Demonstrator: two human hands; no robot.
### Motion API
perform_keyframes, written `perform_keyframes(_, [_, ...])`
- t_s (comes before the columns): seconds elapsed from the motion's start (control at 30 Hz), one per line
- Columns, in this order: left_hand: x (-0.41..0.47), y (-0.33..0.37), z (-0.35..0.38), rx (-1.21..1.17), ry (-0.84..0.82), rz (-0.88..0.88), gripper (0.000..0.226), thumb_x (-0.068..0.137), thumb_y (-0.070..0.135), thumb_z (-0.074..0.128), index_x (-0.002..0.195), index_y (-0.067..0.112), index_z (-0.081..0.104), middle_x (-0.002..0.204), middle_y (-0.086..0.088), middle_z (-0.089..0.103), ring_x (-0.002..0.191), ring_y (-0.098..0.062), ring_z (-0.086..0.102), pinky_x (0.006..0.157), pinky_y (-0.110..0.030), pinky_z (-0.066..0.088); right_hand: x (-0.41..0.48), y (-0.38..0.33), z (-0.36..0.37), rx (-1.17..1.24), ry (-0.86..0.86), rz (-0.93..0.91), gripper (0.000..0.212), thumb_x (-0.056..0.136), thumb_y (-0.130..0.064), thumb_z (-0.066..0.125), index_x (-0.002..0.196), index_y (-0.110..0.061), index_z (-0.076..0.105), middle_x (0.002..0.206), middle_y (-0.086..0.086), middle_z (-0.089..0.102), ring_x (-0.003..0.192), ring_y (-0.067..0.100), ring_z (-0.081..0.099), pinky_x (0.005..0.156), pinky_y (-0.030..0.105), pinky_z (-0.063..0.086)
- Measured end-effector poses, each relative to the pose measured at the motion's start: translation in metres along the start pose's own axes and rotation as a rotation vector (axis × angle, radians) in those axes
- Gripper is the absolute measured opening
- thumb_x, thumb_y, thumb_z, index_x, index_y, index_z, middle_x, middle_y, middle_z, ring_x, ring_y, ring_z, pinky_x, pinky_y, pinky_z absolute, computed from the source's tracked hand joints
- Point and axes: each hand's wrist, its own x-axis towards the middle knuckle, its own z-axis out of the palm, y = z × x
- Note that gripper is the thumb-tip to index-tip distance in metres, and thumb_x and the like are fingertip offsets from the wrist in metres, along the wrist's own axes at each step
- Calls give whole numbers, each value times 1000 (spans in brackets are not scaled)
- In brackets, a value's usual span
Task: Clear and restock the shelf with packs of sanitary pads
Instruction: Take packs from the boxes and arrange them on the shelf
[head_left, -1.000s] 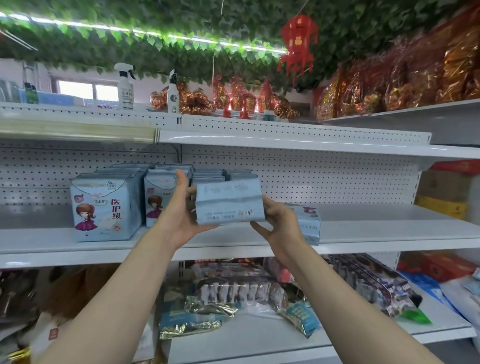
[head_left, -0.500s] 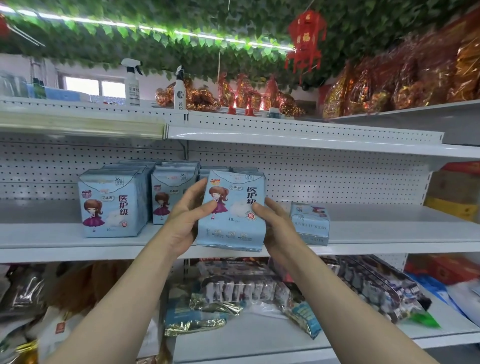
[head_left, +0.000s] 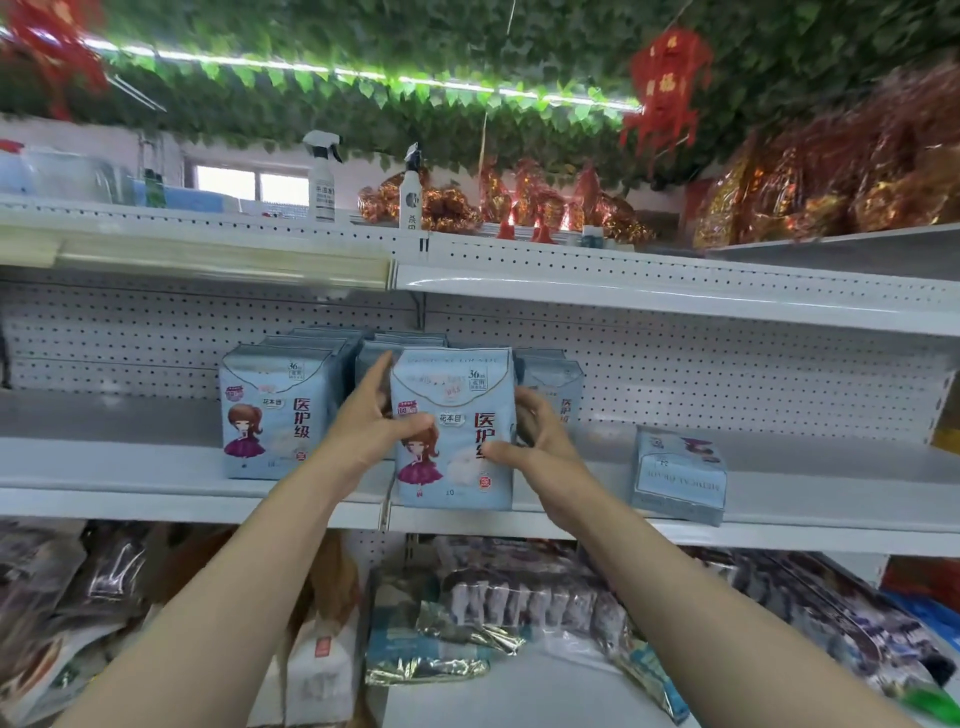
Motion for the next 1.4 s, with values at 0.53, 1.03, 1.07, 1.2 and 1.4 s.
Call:
perform_keyframes(0.53, [28, 25, -68, 1025, 111, 17, 71, 67, 43, 88, 128, 46, 51, 140, -12, 35, 130, -37, 31, 109, -49, 30, 55, 37, 65, -276, 78, -34, 67, 77, -4, 84, 136, -16, 53, 132, -2, 64, 120, 12, 60, 105, 39, 51])
perform_keyframes(1.03, [60, 5, -77, 1142, 123, 37, 74, 74, 51, 81, 139, 41, 47, 146, -13, 36, 134, -34, 29, 108, -43, 29, 73, 55, 84, -540, 96, -18, 102, 72, -14, 90, 154, -31, 32, 135, -1, 55, 123, 20, 55, 106, 46, 49])
perform_keyframes(1.07, [62, 4, -77, 1159, 124, 42, 74, 74, 52, 81, 139, 41, 47, 146, -13, 36, 133, -34, 30, 107, -42, 29, 74, 56, 85, -542, 106, -24, 101, 72, -14, 90, 154, -30, 32, 135, -1, 55, 123, 20, 55, 106, 46, 49])
perform_keyframes(1.2, [68, -2, -78, 1212, 129, 62, 74, 74, 54, 80, 138, 42, 47, 150, -12, 33, 134, -35, 30, 108, -42, 29, 78, 62, 86, -540, 124, -44, 98, 73, -13, 88, 153, -30, 34, 134, -1, 55, 122, 20, 56, 106, 45, 49])
perform_keyframes(1.4, [75, -4, -78, 1244, 133, 92, 75, 73, 53, 81, 139, 39, 48, 155, -13, 28, 141, -36, 27, 113, -41, 27, 83, 60, 85, -535, 121, -47, 93, 76, -11, 87, 152, -31, 36, 130, 0, 57, 118, 18, 57, 104, 42, 50])
